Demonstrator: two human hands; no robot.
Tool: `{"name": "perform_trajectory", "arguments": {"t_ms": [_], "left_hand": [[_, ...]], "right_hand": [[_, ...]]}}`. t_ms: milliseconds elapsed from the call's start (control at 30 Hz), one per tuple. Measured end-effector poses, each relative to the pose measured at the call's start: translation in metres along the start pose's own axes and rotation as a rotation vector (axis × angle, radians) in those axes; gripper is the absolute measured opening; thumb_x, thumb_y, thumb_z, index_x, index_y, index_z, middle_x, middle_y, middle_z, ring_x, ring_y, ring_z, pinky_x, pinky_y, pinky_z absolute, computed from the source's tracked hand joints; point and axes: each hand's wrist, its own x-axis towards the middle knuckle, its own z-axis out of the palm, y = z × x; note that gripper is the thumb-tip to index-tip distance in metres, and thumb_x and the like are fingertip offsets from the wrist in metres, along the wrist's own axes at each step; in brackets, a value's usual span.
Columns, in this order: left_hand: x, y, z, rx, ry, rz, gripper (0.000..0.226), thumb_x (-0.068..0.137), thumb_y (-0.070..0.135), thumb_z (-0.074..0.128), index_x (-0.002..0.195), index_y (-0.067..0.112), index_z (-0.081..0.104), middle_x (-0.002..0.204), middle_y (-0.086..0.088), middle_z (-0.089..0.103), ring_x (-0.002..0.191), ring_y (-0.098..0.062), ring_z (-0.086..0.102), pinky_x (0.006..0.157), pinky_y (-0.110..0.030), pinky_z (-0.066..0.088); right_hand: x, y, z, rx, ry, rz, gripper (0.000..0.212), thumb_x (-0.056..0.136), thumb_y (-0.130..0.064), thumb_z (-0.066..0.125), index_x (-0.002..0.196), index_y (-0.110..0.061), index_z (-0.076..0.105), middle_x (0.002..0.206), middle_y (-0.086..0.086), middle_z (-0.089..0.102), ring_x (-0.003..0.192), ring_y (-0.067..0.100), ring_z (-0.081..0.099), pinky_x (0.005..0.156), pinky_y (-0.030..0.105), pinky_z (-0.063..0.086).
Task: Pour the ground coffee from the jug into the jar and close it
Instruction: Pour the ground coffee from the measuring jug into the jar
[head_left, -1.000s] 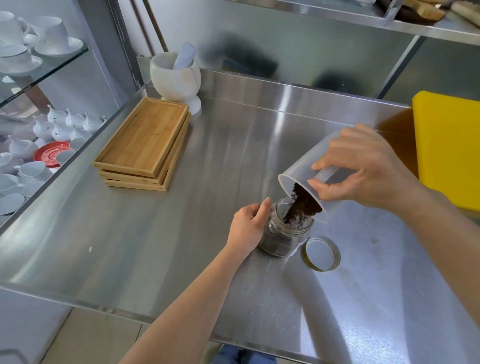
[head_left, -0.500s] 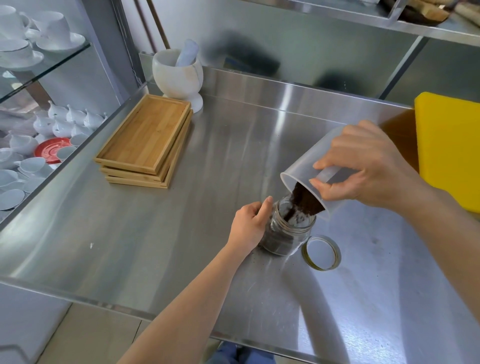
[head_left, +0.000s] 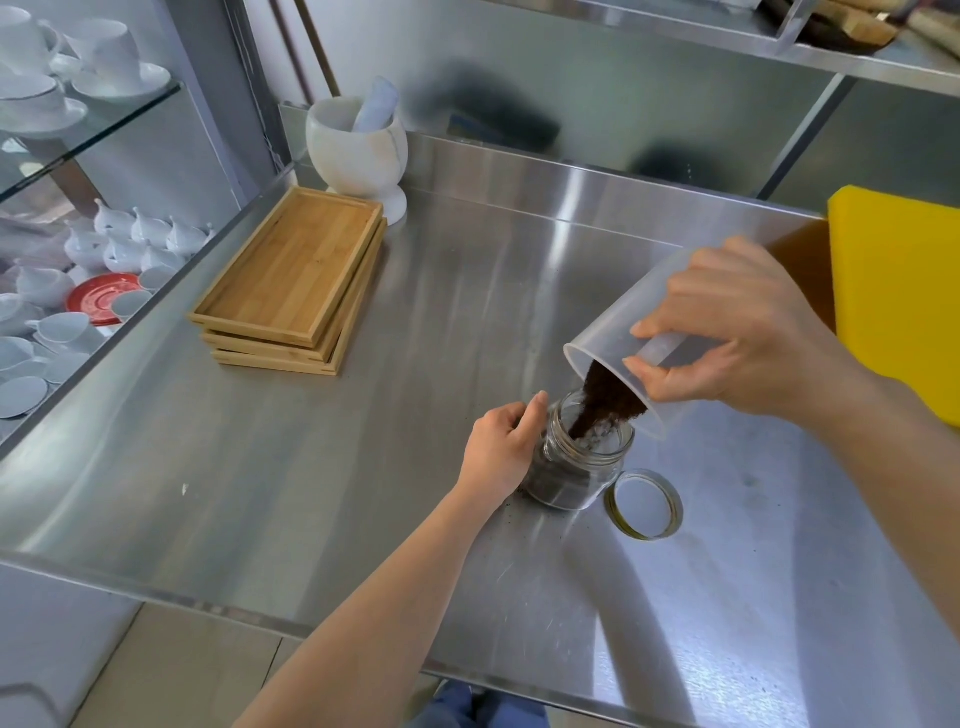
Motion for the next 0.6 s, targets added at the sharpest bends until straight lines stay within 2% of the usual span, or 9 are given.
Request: {"name": "perform_trajectory", "arguments": {"t_ms": [133, 233, 333, 600], "left_hand": [[-0.001, 0.001, 0.000, 0.000, -0.004, -0.002, 0.051, 0.093, 0.043, 0.044, 0.055, 0.019, 0.020, 0.051, 0.005, 0.022, 0.047, -0.011, 0.020, 0.050, -0.030, 0.018], [0.000, 0.000, 0.000, 0.002, -0.003, -0.007, 0.051, 0.093, 0.043, 0.045, 0.056, 0.019, 0.019, 0.053, 0.005, 0.021, 0.050, -0.013, 0.020, 0.051, -0.031, 0.018], [0.000, 0.000, 0.000, -0.001, -0.005, -0.005, 0.051, 0.093, 0.043, 0.045, 0.056, 0.019, 0.020, 0.053, 0.004, 0.023, 0.050, -0.014, 0.021, 0.052, -0.031, 0.019], [0.001, -0.001, -0.001, 0.000, -0.011, -0.006, 0.052, 0.093, 0.043, 0.045, 0.054, 0.019, 0.021, 0.051, 0.004, 0.024, 0.049, -0.014, 0.023, 0.052, -0.031, 0.020]], "right_hand": [[0.001, -0.002, -0.005, 0.000, 0.012, 0.000, 0.036, 0.077, -0.035, 0.059, 0.062, -0.004, 0.068, 0.053, 0.010, 0.054, 0.053, 0.027, 0.043, 0.056, 0.035, 0.030], [0.002, -0.003, -0.007, 0.010, 0.020, 0.001, 0.034, 0.077, -0.034, 0.060, 0.063, -0.005, 0.068, 0.053, 0.008, 0.053, 0.062, 0.015, 0.034, 0.060, 0.031, 0.023], [0.003, -0.003, -0.009, 0.016, 0.011, -0.004, 0.034, 0.078, -0.035, 0.060, 0.064, -0.005, 0.068, 0.053, 0.008, 0.052, 0.064, 0.011, 0.027, 0.062, 0.029, 0.021], [0.003, -0.005, -0.012, -0.027, -0.017, -0.019, 0.038, 0.081, -0.039, 0.056, 0.067, -0.006, 0.068, 0.056, 0.010, 0.055, 0.066, 0.018, 0.035, 0.064, 0.031, 0.022]]}}
